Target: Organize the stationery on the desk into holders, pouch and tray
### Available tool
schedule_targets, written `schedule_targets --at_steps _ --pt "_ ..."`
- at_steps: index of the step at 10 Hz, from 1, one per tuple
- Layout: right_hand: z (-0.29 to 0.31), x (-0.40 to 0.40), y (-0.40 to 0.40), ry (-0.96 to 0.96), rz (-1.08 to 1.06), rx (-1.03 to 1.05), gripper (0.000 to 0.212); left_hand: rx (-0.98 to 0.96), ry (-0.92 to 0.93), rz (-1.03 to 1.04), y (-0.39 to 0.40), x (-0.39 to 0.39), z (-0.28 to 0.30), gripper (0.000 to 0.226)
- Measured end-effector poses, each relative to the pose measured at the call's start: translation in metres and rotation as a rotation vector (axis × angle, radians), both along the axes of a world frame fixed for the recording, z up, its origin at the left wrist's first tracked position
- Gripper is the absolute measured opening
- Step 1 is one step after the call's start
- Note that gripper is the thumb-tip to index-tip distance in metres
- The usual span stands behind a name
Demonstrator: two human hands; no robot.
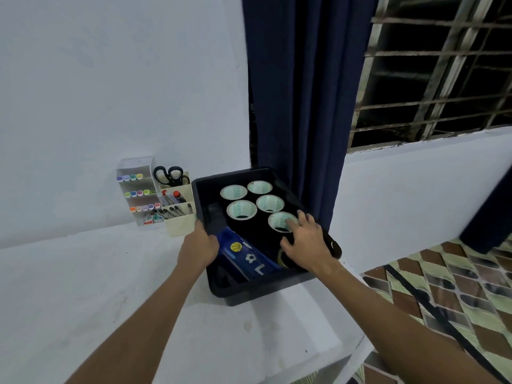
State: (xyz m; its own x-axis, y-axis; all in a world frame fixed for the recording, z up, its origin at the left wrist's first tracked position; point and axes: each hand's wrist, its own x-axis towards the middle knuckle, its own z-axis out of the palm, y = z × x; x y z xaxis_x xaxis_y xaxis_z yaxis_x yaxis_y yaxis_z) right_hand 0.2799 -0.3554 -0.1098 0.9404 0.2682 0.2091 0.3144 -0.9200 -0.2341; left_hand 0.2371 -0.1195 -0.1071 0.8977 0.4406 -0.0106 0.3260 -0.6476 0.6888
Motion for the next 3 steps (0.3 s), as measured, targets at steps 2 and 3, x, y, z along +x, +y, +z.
schedule_targets --at_steps 2,3 --pt "0.003 0.000 0.043 0.058 0.252 0.118 0.051 -0.013 -0.006 0.017 0.000 -0.018 0.003 0.037" --pt "0.012 0.001 0.061 0.044 0.318 0.125 0.048 0.022 -0.021 0.056 0.002 -0.023 0.012 0.042"
